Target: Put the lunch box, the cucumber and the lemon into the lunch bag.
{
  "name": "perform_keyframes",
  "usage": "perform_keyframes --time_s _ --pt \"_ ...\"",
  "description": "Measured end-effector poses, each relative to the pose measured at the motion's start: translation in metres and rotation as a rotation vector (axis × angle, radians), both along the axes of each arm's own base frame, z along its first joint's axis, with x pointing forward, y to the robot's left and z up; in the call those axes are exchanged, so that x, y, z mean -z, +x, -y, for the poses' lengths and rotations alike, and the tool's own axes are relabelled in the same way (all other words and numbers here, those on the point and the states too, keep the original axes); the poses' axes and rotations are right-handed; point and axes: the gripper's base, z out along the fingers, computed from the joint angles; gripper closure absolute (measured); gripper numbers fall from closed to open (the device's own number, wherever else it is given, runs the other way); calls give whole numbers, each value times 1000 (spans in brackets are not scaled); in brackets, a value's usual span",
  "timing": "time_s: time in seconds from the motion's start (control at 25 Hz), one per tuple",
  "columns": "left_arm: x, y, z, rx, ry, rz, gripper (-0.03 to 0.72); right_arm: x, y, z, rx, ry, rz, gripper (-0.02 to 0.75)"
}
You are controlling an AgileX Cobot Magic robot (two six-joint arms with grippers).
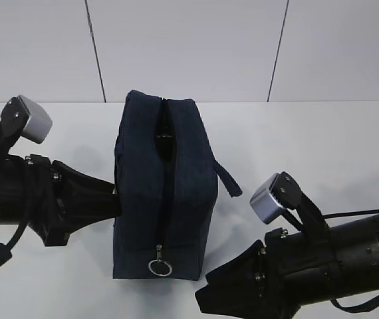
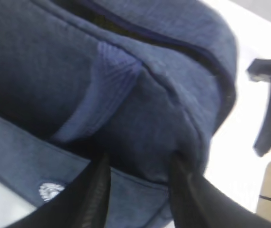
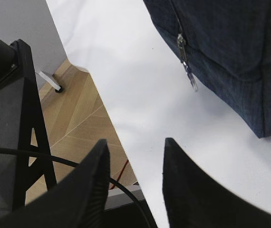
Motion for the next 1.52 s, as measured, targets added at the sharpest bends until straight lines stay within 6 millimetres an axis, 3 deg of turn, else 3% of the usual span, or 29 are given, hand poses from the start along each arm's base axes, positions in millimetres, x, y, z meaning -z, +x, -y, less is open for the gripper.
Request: perform_keyframes --time_s 0.32,0.52,1.0,1.52 --pt "0 -15 19 133 -9 -10 390 0 0 0 -6 6 8 445" --pt "0 -22 18 182 40 -29 390 3 1 1 -3 -22 16 445" --pt "-5 -12 13 18 32 -34 388 3 1 1 -5 -29 20 445" --pt "-6 -3 19 16 2 -41 387 3 1 1 -3 -26 19 445"
